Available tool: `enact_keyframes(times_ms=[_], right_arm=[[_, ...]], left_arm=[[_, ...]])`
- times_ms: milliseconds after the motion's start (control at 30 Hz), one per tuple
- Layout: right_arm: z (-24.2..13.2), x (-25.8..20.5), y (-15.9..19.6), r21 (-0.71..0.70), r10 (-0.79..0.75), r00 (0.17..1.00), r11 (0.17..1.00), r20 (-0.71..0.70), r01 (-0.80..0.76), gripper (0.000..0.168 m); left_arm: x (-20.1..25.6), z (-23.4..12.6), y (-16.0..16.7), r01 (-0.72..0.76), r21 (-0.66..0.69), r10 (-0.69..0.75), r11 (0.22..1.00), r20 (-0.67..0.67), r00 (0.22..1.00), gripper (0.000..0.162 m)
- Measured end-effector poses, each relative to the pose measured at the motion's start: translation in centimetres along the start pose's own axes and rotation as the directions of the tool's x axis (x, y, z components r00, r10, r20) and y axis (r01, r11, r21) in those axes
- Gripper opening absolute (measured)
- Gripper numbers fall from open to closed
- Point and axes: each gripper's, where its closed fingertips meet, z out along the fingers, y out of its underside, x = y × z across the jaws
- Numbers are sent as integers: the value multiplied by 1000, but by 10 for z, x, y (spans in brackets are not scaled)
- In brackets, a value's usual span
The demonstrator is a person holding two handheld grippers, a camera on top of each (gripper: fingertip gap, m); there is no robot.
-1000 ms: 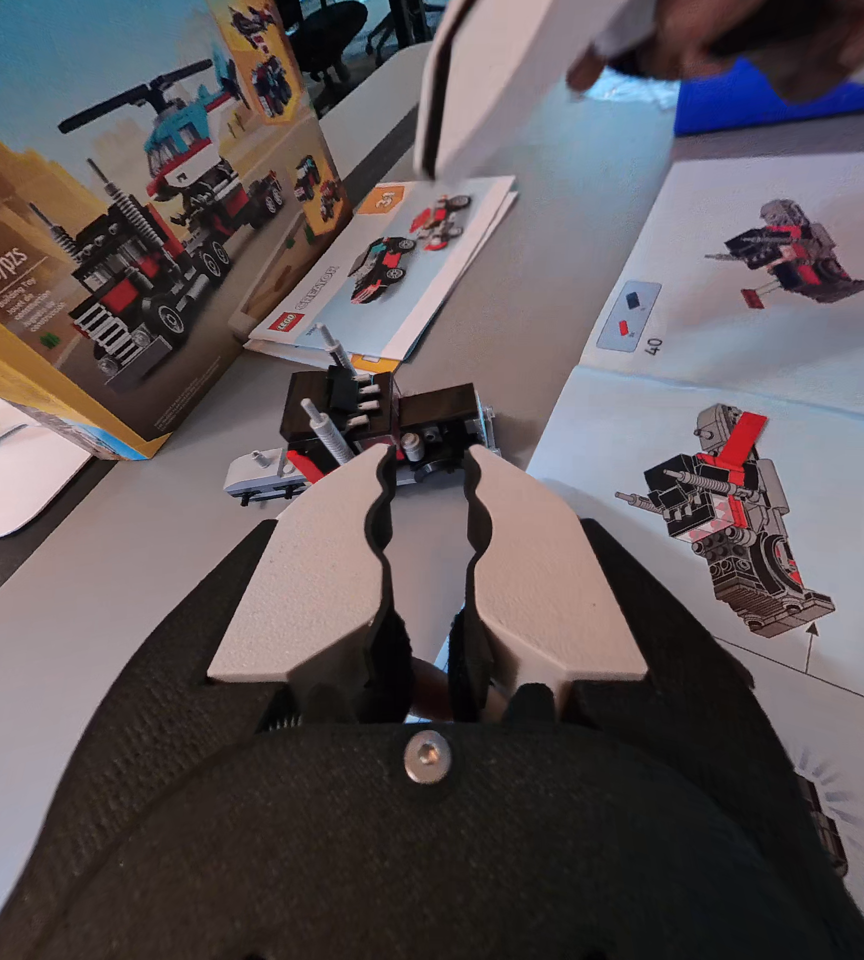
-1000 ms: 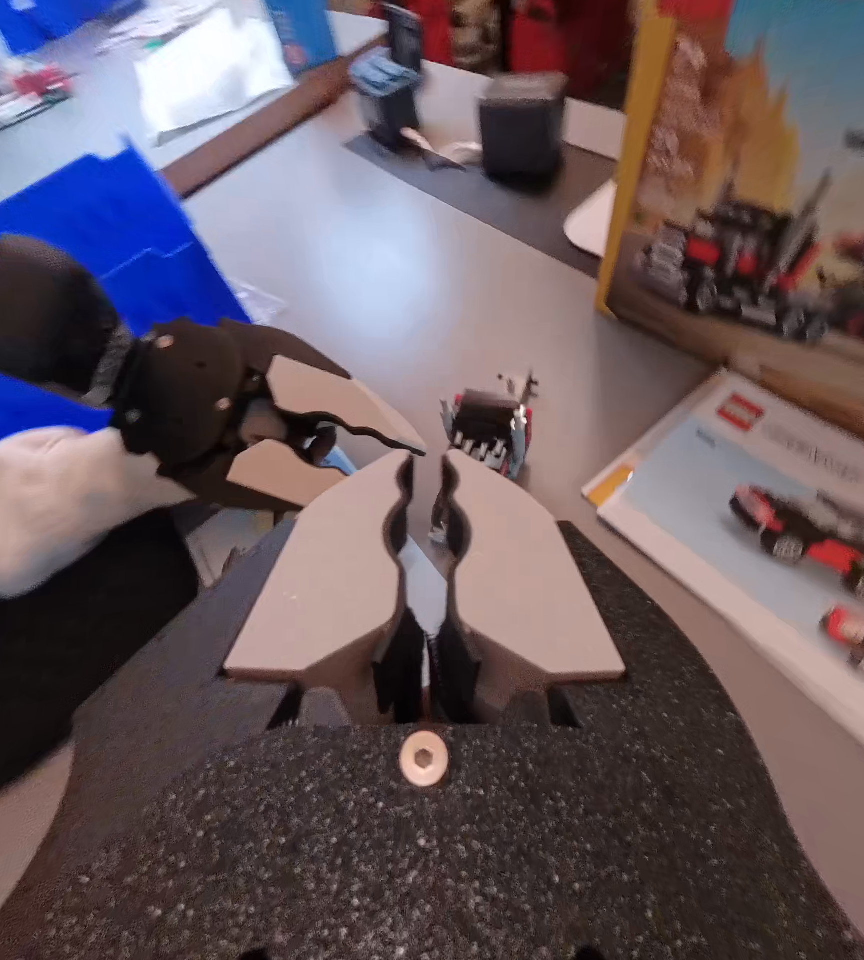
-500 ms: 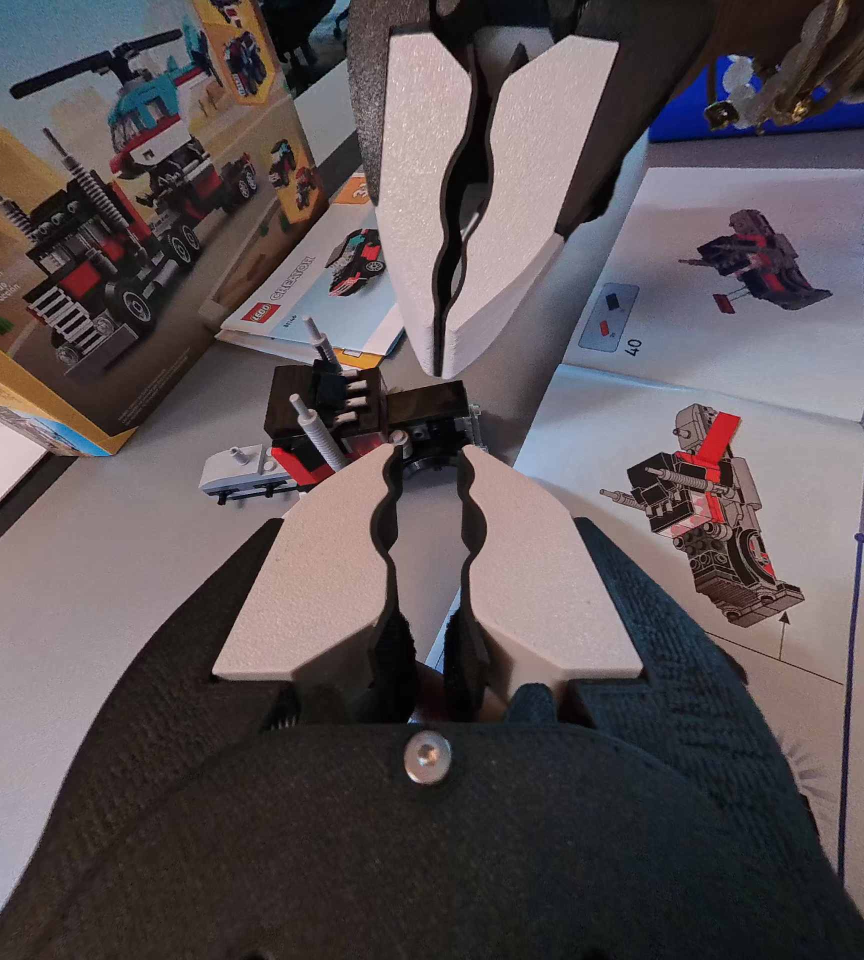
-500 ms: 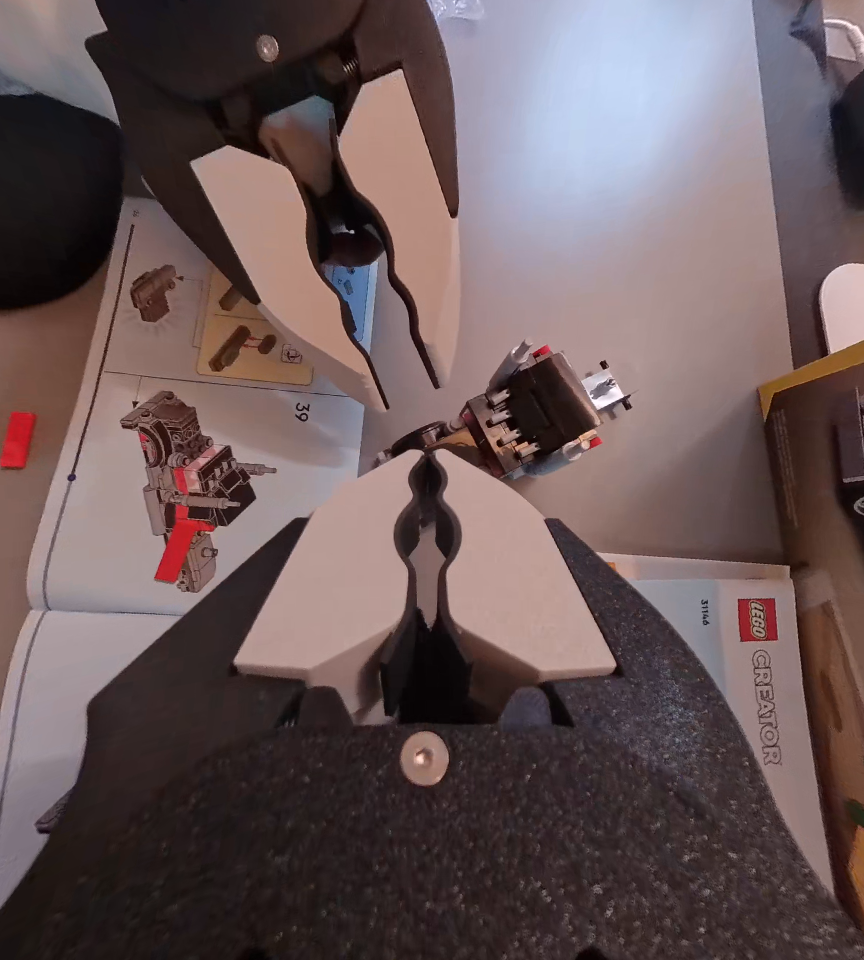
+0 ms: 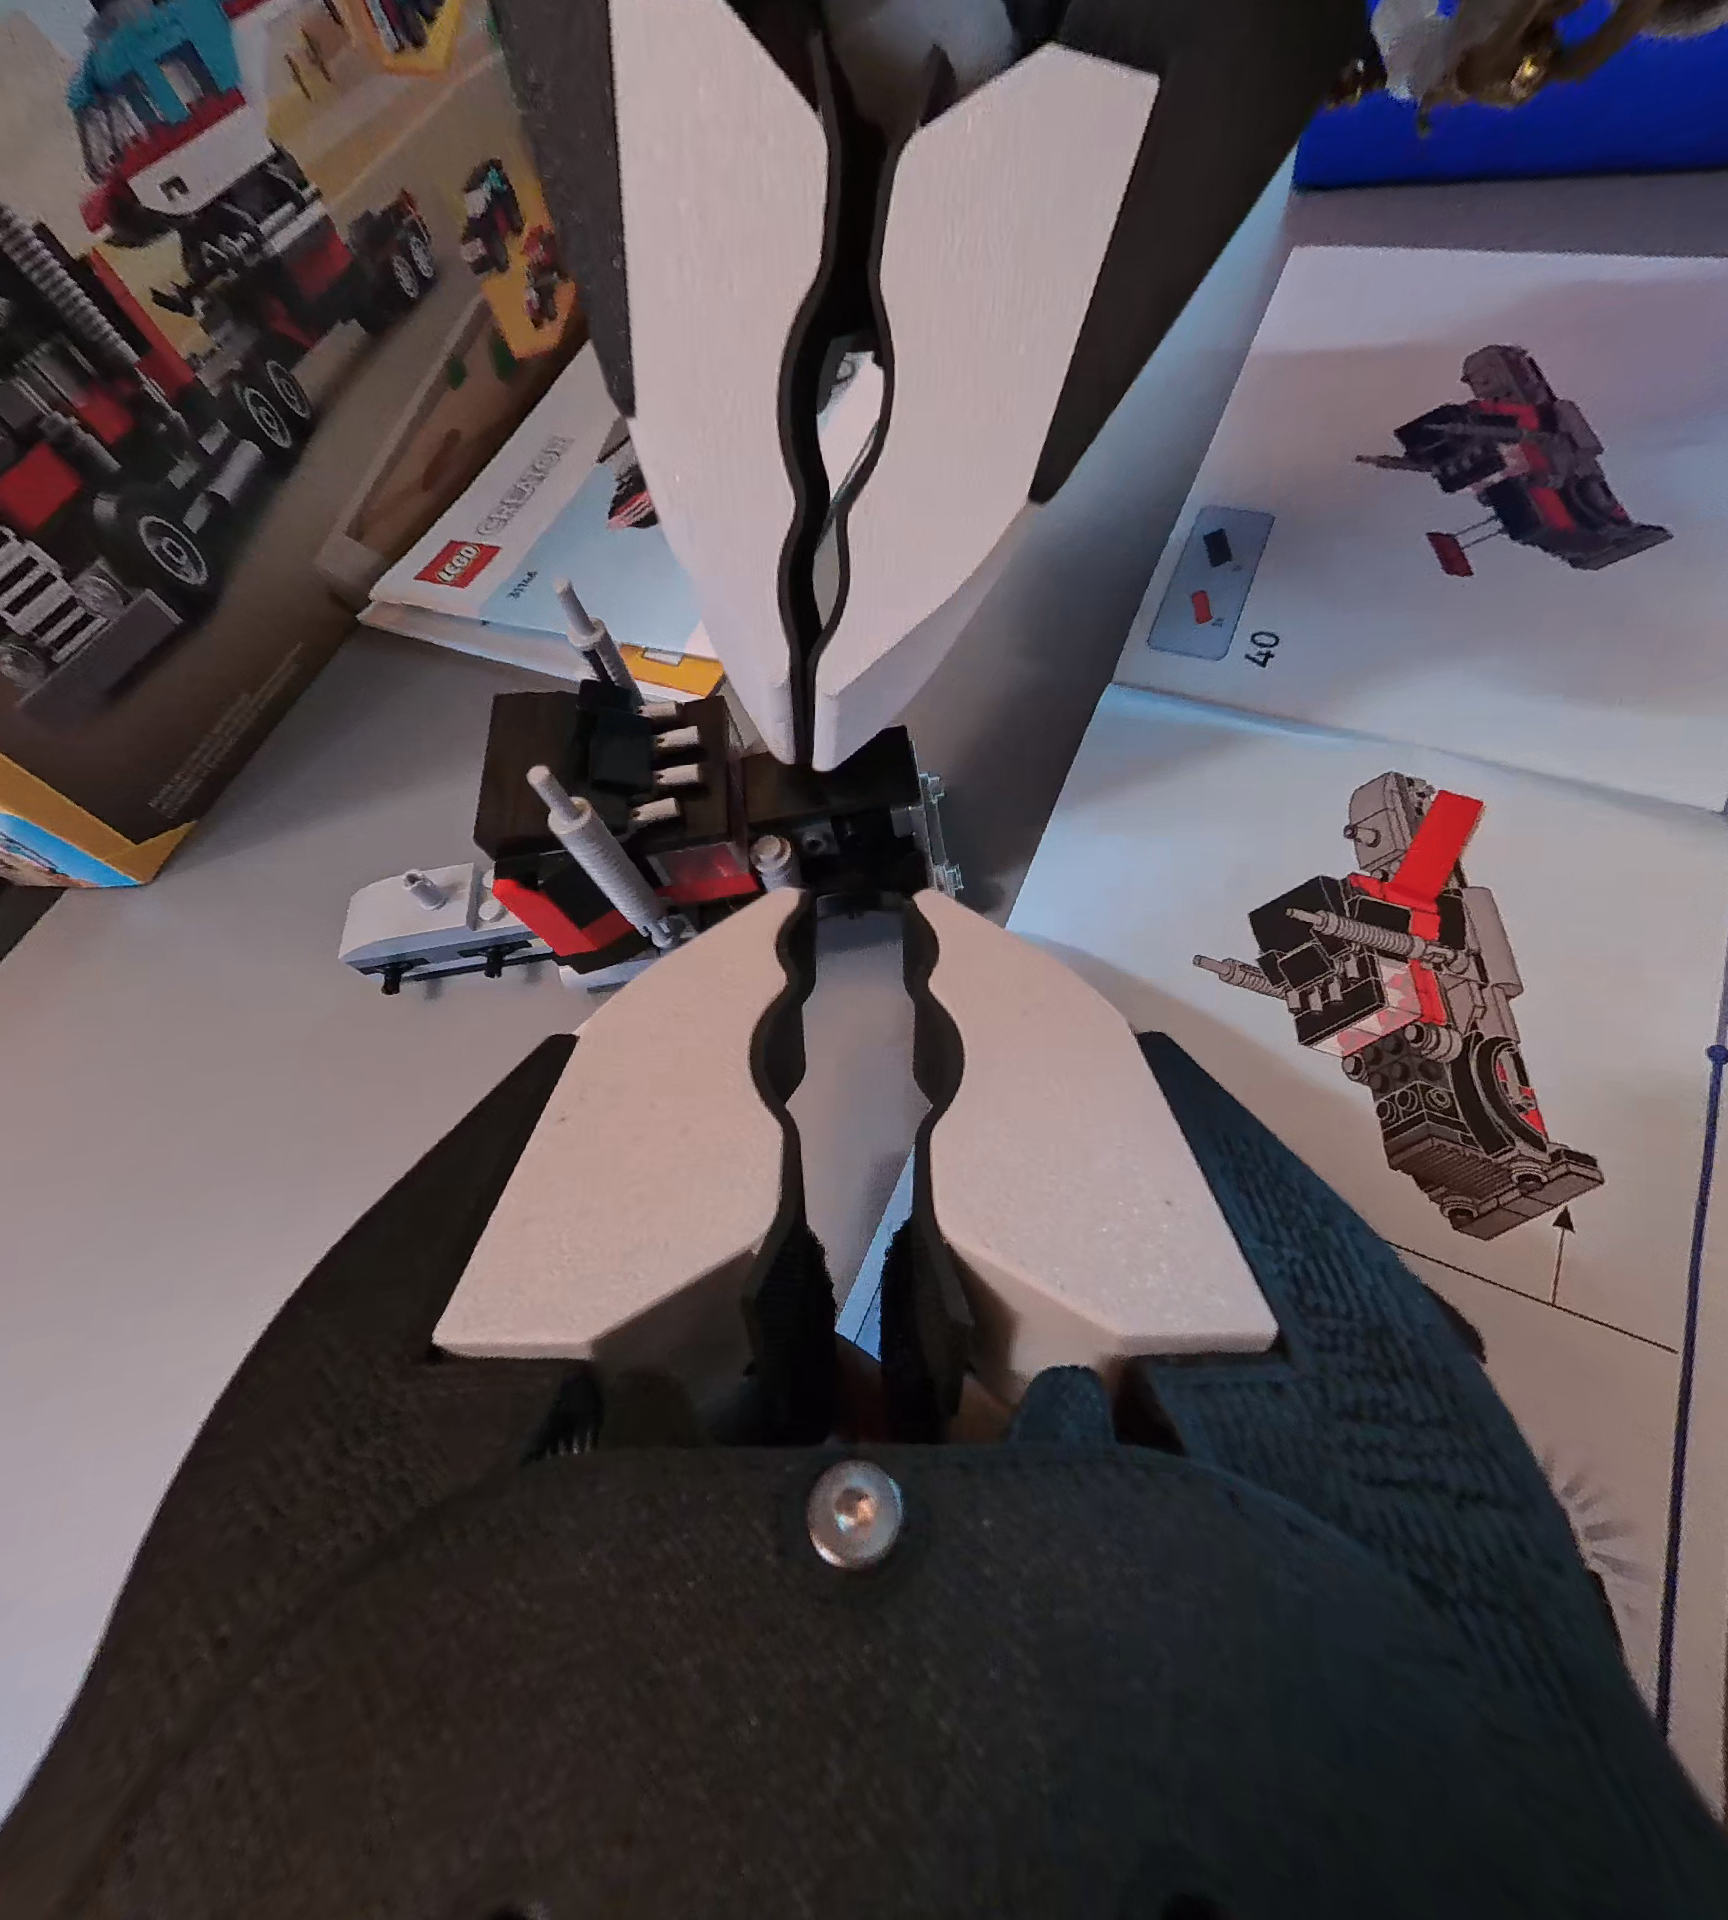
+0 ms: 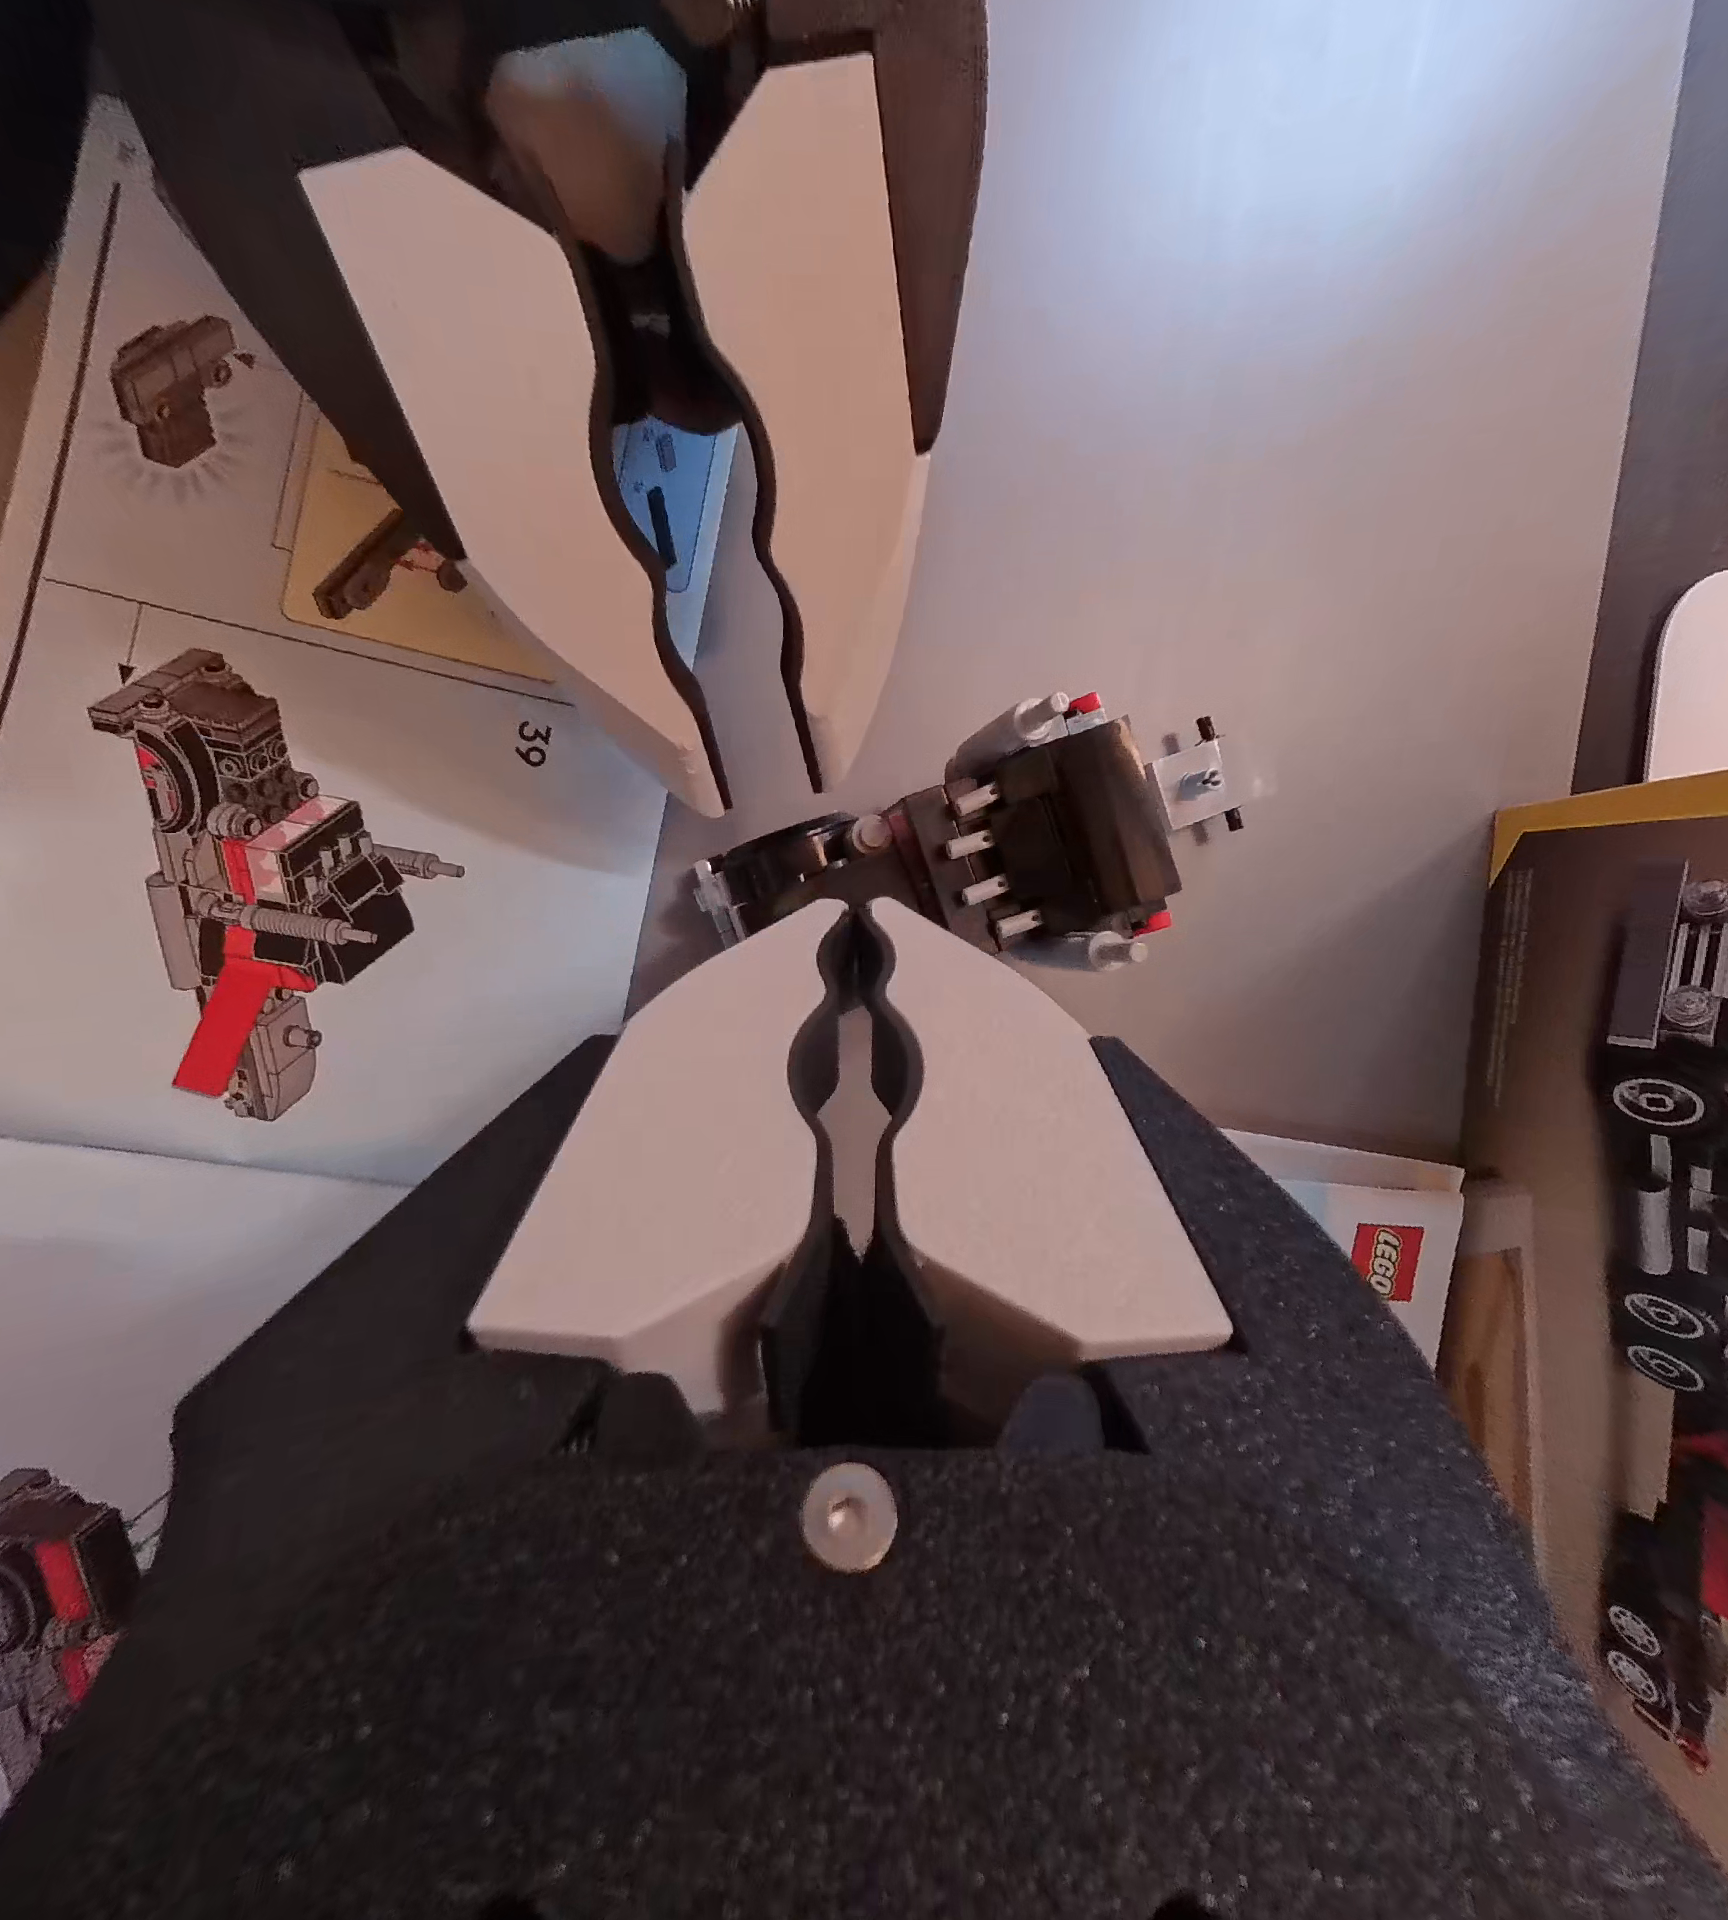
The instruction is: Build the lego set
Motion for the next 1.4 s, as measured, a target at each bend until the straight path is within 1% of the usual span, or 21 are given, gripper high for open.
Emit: enact_keyframes(times_ms=[267,433,700,900,1133,1400], right_arm=[[0,0,0,-31,-10,1000,999,-19,9,0],[1,0,1,-61,-10,1000,998,16,11,0],[2,-1,1,-171,-34,997,984,65,45,0],[3,-2,2,-280,-51,994,957,93,75,0],[4,-2,2,-352,-54,991,931,124,95,0],[4,-3,2,-385,-30,989,919,143,83,0]], left_arm=[[-1,1,1,11,-11,-11,1000,1,1000,16],[-2,1,1,20,-11,-20,1000,2,1000,16],[-5,-2,-2,49,24,-49,998,-1,999,10],[-4,-3,-3,51,27,-51,998,-3,999,7],[-11,-10,-9,120,98,-120,988,-14,993,6],[-14,-11,-9,139,100,-140,985,-1,990,4]])
